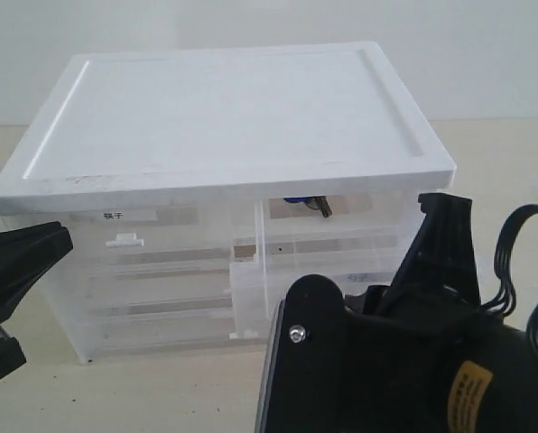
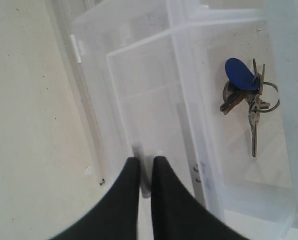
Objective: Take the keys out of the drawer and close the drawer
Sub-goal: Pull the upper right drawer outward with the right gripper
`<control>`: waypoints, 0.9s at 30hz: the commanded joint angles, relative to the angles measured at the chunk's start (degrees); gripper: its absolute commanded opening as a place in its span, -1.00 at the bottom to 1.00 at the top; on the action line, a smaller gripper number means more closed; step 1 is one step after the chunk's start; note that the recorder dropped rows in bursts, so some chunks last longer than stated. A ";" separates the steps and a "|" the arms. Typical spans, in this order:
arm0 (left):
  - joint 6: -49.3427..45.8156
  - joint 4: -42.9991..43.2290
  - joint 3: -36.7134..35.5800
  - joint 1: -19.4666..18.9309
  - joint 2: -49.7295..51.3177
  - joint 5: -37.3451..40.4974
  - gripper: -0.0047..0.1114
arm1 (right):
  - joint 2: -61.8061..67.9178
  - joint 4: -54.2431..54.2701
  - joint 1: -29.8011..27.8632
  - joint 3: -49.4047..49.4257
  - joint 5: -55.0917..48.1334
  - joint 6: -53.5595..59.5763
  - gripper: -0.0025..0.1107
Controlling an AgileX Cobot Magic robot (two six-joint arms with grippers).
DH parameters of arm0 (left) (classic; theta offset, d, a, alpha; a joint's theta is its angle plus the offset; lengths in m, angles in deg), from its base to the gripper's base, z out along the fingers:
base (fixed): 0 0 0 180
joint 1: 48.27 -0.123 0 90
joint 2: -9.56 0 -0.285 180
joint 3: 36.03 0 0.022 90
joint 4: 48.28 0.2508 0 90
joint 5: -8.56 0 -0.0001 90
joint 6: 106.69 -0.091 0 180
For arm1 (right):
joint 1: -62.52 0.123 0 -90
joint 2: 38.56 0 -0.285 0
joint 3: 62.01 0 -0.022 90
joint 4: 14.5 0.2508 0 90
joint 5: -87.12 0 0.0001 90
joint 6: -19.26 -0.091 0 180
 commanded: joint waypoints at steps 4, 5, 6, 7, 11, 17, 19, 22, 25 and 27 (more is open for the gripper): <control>-0.24 -0.93 0.30 -0.11 0.29 0.20 -0.84 | -1.45 5.11 0.05 0.29 1.96 3.47 -0.96; -0.46 -0.93 0.30 -0.11 0.29 0.20 -0.84 | -2.10 5.67 0.05 0.29 2.68 3.59 -0.96; -0.46 -0.93 0.30 -0.11 0.29 0.20 -0.84 | -3.00 6.17 0.05 0.29 3.68 3.73 -0.96; -0.59 -1.09 0.30 -0.11 0.29 0.20 -0.84 | -3.69 6.65 0.05 0.29 4.43 3.73 -0.96; -0.85 -1.81 0.30 -0.11 0.29 0.20 -0.84 | -6.74 8.86 0.05 0.29 4.03 5.41 -0.96; -1.08 -1.81 0.30 -0.11 0.29 0.20 -0.84 | -9.79 17.99 0.05 0.29 4.03 13.15 -0.96; -1.08 -1.81 0.30 -0.11 0.29 0.20 -0.84 | -10.53 19.73 0.05 0.29 4.14 14.90 -0.96; -1.08 -1.81 0.30 -0.11 0.29 0.20 -0.84 | -12.08 19.45 0.05 0.18 4.14 17.00 -0.96; -1.08 -1.81 0.30 -0.11 0.29 0.20 -0.84 | -14.31 18.71 0.05 -1.11 3.25 16.23 -0.87; -1.08 -1.81 0.30 -0.11 0.29 0.20 -0.84 | -15.34 17.56 -0.06 -3.85 -0.37 14.10 -0.60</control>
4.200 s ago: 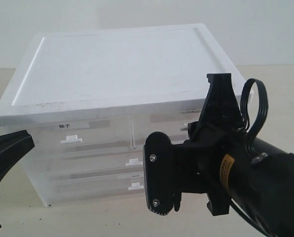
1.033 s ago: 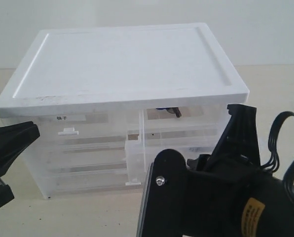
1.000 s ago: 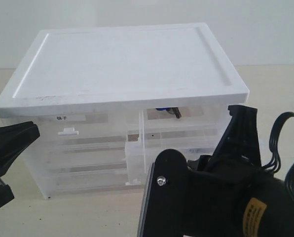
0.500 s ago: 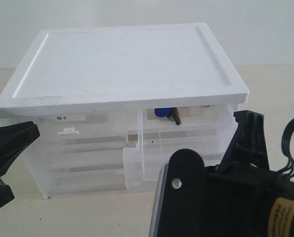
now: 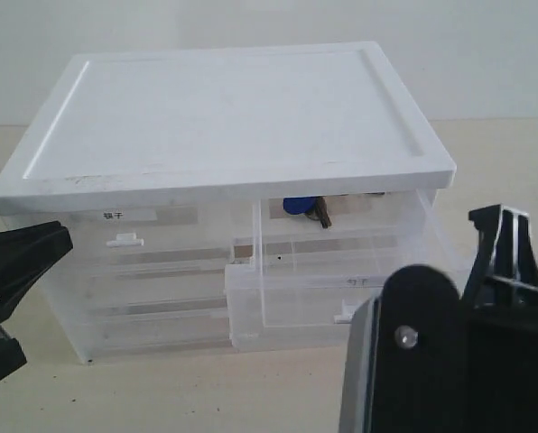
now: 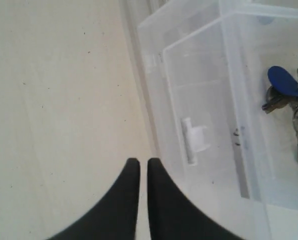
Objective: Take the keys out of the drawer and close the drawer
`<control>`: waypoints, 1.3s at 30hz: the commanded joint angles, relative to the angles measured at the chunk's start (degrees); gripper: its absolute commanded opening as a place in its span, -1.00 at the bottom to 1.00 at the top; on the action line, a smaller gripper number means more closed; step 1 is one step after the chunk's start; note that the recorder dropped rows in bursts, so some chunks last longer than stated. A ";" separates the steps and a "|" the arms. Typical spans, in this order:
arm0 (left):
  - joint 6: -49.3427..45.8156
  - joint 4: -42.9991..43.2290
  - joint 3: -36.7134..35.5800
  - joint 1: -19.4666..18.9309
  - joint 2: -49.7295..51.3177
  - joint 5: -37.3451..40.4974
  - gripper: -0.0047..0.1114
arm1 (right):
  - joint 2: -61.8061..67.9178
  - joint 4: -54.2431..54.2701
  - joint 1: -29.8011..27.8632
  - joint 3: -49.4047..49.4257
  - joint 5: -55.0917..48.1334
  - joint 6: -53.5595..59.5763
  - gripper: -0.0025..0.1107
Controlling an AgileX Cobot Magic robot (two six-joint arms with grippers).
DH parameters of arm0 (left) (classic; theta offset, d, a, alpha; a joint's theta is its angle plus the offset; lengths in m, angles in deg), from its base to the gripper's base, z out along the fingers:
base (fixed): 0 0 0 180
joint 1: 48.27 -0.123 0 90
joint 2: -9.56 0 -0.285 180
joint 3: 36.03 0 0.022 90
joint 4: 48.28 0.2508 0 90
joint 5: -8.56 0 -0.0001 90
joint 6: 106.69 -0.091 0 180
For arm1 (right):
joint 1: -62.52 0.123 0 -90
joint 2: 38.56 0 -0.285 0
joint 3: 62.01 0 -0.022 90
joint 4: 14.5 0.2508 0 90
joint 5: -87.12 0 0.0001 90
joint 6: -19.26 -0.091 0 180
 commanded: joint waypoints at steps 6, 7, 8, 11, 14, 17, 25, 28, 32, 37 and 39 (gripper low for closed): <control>-0.19 -1.60 0.30 -0.11 0.29 0.20 -0.84 | -2.56 -10.40 -0.06 -9.03 -11.64 -7.32 0.01; -0.19 -1.60 0.30 -0.11 0.29 0.20 -0.84 | -1.75 -10.88 -0.06 -9.29 -12.60 -7.32 -0.01; -0.18 -1.39 0.30 -0.11 0.29 0.29 -0.84 | -0.33 -10.77 -0.06 -9.28 -13.38 -6.41 -0.02; -0.18 -0.98 0.30 -0.11 0.29 0.43 -0.84 | 2.57 -11.84 -0.06 -9.42 -13.88 -3.90 -0.02; -0.18 -0.19 0.30 -0.11 0.29 0.46 -0.84 | 2.77 -8.71 -0.19 -9.53 -9.78 -1.09 -0.02; -0.18 -0.30 0.30 -0.11 0.29 0.46 -0.84 | 3.96 -2.85 -6.31 -9.63 -7.24 6.97 -0.02; -0.18 -0.11 0.30 -0.11 0.29 0.23 -0.84 | 5.19 6.51 -15.46 -9.61 -0.01 20.72 -0.03; -0.18 -0.11 0.30 -0.11 0.29 0.23 -0.84 | 6.59 6.38 -15.46 -9.61 0.09 22.71 -0.03; -0.18 0.38 0.30 -0.11 0.29 0.26 -0.84 | 9.16 6.29 -15.46 -9.61 -0.68 22.71 -0.03; -0.03 0.37 0.30 -0.11 0.29 0.26 -0.84 | 10.25 6.29 -15.46 -9.61 -0.58 22.71 -0.39; 0.27 0.37 0.30 -0.11 0.29 0.26 -0.84 | 10.25 6.17 -15.46 -9.61 -0.58 22.71 -0.76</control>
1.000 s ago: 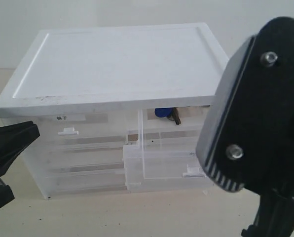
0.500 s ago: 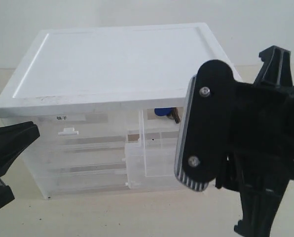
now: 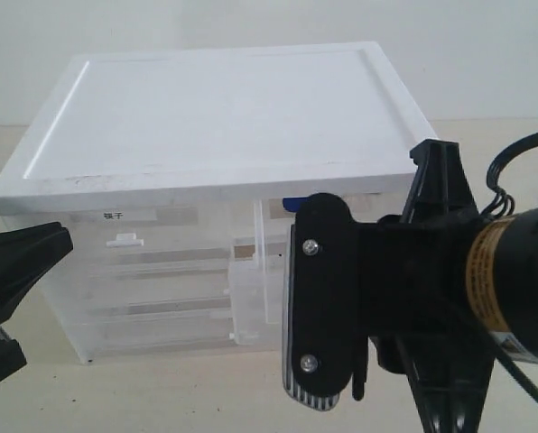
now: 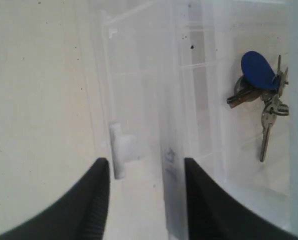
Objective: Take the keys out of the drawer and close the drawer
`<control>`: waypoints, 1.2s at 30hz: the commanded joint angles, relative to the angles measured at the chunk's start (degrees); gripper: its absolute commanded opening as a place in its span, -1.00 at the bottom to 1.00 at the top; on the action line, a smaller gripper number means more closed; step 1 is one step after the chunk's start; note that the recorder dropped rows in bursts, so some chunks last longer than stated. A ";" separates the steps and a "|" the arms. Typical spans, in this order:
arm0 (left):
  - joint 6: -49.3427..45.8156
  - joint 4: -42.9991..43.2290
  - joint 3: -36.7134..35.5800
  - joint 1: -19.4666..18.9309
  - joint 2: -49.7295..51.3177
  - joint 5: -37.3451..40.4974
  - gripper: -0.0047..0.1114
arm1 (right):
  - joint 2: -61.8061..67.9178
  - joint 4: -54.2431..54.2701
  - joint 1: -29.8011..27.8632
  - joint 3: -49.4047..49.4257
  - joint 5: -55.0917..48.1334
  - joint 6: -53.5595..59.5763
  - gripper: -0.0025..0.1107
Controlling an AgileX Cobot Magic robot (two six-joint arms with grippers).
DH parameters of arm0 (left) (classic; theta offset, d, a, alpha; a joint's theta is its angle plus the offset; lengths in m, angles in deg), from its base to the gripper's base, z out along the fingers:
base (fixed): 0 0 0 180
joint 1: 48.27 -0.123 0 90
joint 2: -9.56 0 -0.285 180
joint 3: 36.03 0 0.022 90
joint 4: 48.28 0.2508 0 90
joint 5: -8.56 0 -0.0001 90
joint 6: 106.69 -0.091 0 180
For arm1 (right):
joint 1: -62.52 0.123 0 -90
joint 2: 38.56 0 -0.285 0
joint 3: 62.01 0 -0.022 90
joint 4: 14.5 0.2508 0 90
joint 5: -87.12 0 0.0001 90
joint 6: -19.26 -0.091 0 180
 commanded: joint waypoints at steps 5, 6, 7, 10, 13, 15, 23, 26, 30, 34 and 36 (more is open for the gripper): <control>0.27 0.03 0.30 -0.11 0.29 0.26 -0.84 | -0.32 3.21 -0.23 -0.82 -2.48 5.15 -0.96; 0.27 0.03 0.30 -0.11 0.29 0.26 -0.84 | -0.62 4.18 -0.23 -1.26 -3.49 6.98 -0.96; 0.27 0.03 0.30 -0.11 0.29 0.26 -0.84 | -1.97 5.57 -0.23 -2.04 -5.45 8.74 -0.96; 0.27 0.03 0.30 -0.11 0.29 0.26 -0.84 | -4.87 7.78 -0.23 -2.49 -5.92 10.29 -0.96; 0.02 -0.19 0.30 -0.11 0.29 0.53 -0.84 | -8.83 14.26 -0.23 -2.39 -7.47 15.72 -0.96; 0.02 -0.19 0.30 -0.11 0.29 0.76 -0.84 | -9.16 16.59 -0.23 -2.39 -10.16 17.35 -0.96; 0.02 -0.19 0.30 -0.11 0.29 1.08 -0.84 | -9.16 14.51 -0.23 -2.62 -4.67 9.38 -0.25; 0.02 -0.19 0.30 -0.11 0.29 0.90 -0.84 | -9.16 14.24 -0.23 -4.30 -4.31 5.65 0.07; 0.12 -0.19 0.30 -0.11 0.29 0.71 -0.84 | -9.16 14.24 -0.23 -8.21 -3.49 0.13 0.09; 0.23 -0.19 0.30 -0.11 0.29 0.71 -0.84 | -9.05 12.15 -0.23 -9.86 -0.10 -15.33 0.09; 0.74 -0.19 0.30 -0.11 0.29 0.61 -0.84 | -7.78 10.51 -0.23 -9.41 -0.86 -22.32 0.09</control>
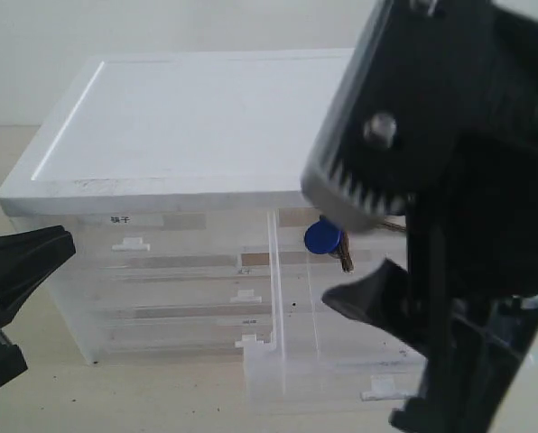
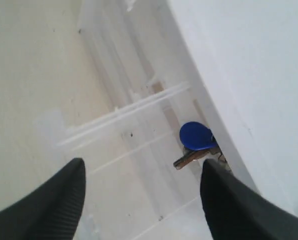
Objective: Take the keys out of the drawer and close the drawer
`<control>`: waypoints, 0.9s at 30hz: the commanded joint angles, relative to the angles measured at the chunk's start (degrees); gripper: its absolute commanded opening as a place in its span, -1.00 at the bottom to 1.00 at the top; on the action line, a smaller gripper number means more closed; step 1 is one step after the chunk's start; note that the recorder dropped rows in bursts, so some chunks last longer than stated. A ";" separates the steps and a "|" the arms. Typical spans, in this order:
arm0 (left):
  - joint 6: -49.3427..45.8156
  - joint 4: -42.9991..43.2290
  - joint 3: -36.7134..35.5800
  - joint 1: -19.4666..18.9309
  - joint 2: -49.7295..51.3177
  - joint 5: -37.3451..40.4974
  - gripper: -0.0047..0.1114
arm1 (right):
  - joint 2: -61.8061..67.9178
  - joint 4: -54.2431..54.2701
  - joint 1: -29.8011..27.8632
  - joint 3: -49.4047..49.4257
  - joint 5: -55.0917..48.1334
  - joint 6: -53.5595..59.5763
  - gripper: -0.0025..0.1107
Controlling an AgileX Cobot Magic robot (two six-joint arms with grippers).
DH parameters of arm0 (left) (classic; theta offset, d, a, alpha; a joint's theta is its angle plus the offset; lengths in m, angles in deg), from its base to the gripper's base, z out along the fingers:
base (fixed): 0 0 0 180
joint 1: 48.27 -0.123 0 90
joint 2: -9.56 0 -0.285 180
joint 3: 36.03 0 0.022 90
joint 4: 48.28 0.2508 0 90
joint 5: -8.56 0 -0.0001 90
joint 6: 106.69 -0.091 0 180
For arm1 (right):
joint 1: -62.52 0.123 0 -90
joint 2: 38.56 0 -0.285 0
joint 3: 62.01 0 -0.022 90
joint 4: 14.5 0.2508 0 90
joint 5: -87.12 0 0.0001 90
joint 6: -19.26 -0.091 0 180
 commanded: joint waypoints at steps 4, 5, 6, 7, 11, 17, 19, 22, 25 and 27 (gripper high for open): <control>1.18 -0.84 0.30 -0.11 0.29 0.28 -0.84 | 5.01 -8.60 -0.13 2.14 -0.13 -20.43 0.09; 1.33 -0.58 0.30 -0.11 0.29 0.28 -0.84 | 6.76 -11.59 -0.13 2.61 -0.13 -24.49 0.09; 1.60 -0.13 0.30 -0.11 0.29 0.28 -0.84 | 8.09 -14.44 -0.13 2.84 -0.24 -28.41 0.09; 1.87 -0.15 0.30 -0.11 0.29 0.28 -0.84 | 9.10 -16.27 -0.13 2.93 -0.84 -31.69 0.09; 3.07 1.27 0.30 -0.11 0.29 0.28 -0.84 | 11.64 -19.25 -0.13 2.93 -1.45 -36.26 0.09; 3.29 1.59 0.30 -0.11 0.29 -0.51 -0.84 | 13.70 -19.03 -0.13 2.93 -0.19 -37.58 -0.11; 3.91 1.59 0.30 -0.11 0.29 -0.51 -0.84 | 14.37 -19.03 -0.13 2.93 -1.29 -37.58 -0.16; 3.93 1.98 0.30 -0.11 0.29 -0.51 -0.84 | 14.38 -17.82 -0.13 3.25 -1.68 -37.28 -0.16; 4.44 2.22 0.30 -0.11 0.29 -0.51 -0.84 | 13.27 -15.88 -0.13 3.34 -1.83 -29.89 -0.16; 4.44 2.22 0.30 -0.11 0.29 -0.51 -0.84 | 11.28 -14.24 -0.13 3.34 -1.35 -25.22 -0.16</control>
